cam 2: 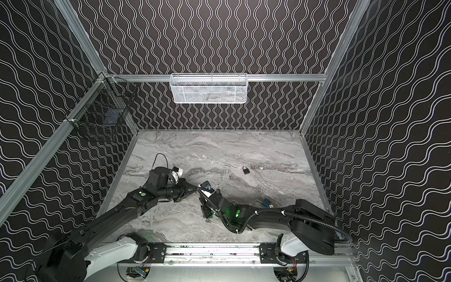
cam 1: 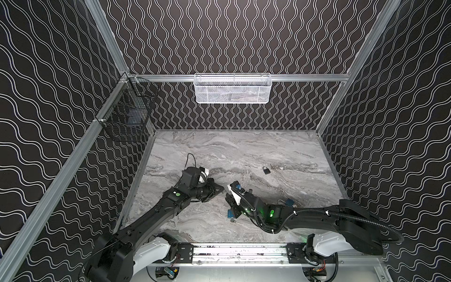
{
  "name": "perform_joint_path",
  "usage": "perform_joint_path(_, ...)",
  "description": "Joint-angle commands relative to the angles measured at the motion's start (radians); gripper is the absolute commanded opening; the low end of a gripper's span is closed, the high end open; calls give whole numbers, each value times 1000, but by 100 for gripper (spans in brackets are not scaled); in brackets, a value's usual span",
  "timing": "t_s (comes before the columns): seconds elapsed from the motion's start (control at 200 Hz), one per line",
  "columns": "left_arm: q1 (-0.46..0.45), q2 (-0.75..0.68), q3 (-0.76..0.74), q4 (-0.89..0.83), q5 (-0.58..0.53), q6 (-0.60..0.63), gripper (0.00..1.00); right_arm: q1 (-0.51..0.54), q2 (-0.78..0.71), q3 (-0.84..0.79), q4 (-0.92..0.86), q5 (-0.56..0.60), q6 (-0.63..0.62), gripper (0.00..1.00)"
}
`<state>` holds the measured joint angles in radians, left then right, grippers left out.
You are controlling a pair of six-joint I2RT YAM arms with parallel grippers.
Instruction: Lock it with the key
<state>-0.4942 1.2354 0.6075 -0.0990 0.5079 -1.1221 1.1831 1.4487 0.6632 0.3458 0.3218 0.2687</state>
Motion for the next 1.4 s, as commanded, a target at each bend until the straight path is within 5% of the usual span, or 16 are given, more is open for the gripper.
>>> perform_joint_path(0.0,5,2,-7,64,20,0,0,-8,-4,10,19,-32,9,0)
perform_joint_path(0.395,13,-4,-68,308,75,30,0,-157,-156,-69,97,-310,154,0)
perform_joint_path(0.866,13,40,-54,382,112,66,0,-196,-184,-53,71,-411,213,0)
perform_joint_path(1.396,13,116,-86,587,147,98,0,-351,-218,-59,156,-701,423,0)
